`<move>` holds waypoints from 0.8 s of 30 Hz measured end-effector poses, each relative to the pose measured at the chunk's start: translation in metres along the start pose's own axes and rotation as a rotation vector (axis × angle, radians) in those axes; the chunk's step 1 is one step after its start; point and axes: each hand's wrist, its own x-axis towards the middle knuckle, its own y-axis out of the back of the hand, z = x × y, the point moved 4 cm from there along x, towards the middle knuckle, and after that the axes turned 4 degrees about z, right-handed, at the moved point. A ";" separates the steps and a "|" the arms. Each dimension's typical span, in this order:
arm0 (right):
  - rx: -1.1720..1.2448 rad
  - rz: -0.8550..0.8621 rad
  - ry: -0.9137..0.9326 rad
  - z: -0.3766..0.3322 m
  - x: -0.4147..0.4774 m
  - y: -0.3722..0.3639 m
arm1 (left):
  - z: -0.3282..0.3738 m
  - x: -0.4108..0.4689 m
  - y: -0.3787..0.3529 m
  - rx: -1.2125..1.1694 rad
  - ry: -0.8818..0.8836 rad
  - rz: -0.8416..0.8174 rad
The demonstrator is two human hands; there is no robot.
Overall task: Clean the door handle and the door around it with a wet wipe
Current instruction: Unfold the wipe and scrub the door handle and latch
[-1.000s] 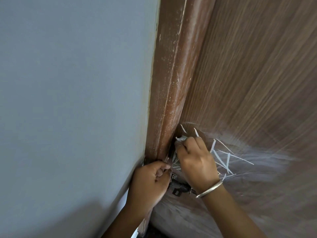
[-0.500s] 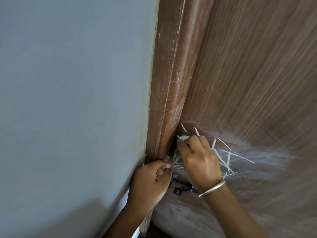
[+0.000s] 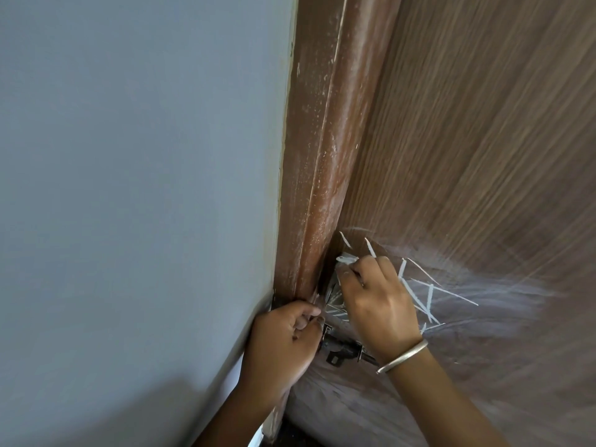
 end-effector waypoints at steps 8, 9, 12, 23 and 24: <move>0.070 -0.030 -0.135 0.010 -0.006 0.009 | -0.001 -0.001 0.000 0.009 0.003 0.009; 0.110 0.003 -0.163 0.014 -0.007 0.013 | -0.002 -0.001 0.000 0.012 0.006 0.012; 0.143 0.084 -0.148 0.018 -0.004 0.020 | -0.003 0.000 -0.001 0.010 0.016 0.011; 0.007 -0.093 0.010 -0.005 -0.002 0.000 | -0.003 0.001 0.000 0.004 0.023 0.003; 0.010 -0.101 -0.024 -0.002 -0.006 0.001 | -0.003 0.000 0.000 0.004 0.021 0.003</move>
